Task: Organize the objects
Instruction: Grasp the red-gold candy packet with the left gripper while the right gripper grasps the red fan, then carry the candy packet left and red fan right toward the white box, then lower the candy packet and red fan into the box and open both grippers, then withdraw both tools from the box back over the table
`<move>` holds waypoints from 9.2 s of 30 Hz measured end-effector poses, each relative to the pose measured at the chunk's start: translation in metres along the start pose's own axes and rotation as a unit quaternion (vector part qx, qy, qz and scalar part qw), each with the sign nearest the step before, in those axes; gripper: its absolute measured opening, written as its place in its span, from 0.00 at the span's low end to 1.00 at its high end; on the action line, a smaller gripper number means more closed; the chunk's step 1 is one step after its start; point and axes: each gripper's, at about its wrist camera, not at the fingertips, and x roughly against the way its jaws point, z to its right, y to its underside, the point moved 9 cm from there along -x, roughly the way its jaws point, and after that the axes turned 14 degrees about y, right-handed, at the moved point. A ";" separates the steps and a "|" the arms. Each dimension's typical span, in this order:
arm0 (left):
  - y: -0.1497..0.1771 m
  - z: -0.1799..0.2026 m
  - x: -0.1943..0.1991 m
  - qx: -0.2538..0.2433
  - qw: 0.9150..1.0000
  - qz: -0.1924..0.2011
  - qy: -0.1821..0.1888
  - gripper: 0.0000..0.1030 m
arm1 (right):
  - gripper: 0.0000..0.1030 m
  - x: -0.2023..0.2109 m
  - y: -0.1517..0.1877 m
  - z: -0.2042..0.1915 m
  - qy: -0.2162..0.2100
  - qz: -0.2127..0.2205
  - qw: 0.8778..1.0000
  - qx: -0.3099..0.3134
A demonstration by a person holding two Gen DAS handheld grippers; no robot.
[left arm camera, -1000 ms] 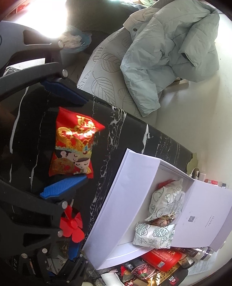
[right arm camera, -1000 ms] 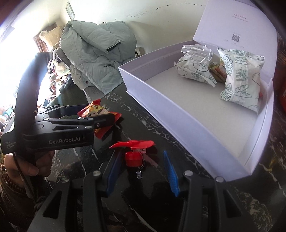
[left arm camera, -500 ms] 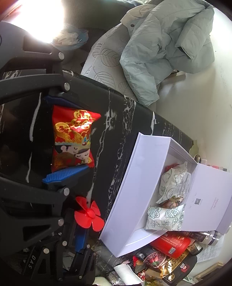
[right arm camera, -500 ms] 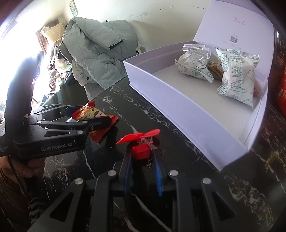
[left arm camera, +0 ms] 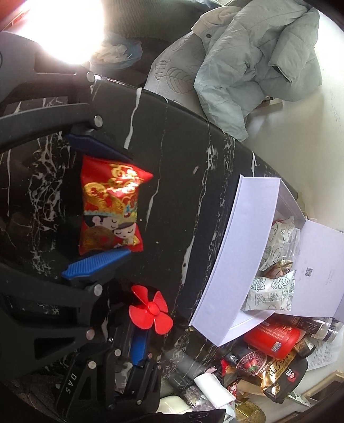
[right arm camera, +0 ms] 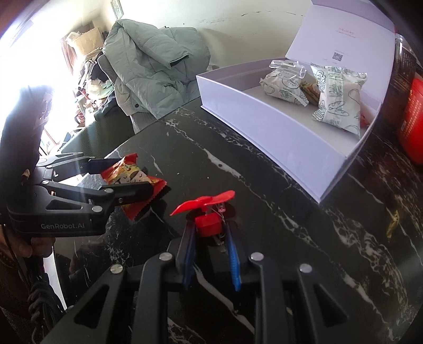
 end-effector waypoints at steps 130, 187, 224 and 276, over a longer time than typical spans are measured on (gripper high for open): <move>-0.145 0.110 -0.014 -0.125 0.990 0.042 0.057 0.49 | 0.20 0.069 -0.094 0.119 0.064 0.108 0.992 -0.032; -0.254 0.042 -0.123 -0.108 0.993 0.021 0.034 0.50 | 0.20 -0.062 -0.198 0.184 0.055 0.075 0.994 -0.065; -0.257 0.031 -0.123 -0.104 0.994 0.034 0.001 0.72 | 0.43 -0.039 -0.185 0.189 0.064 0.080 0.989 -0.111; -0.168 0.121 0.161 -0.115 0.972 0.188 -0.078 1.00 | 0.89 0.223 -0.125 0.124 0.152 0.192 0.964 -0.104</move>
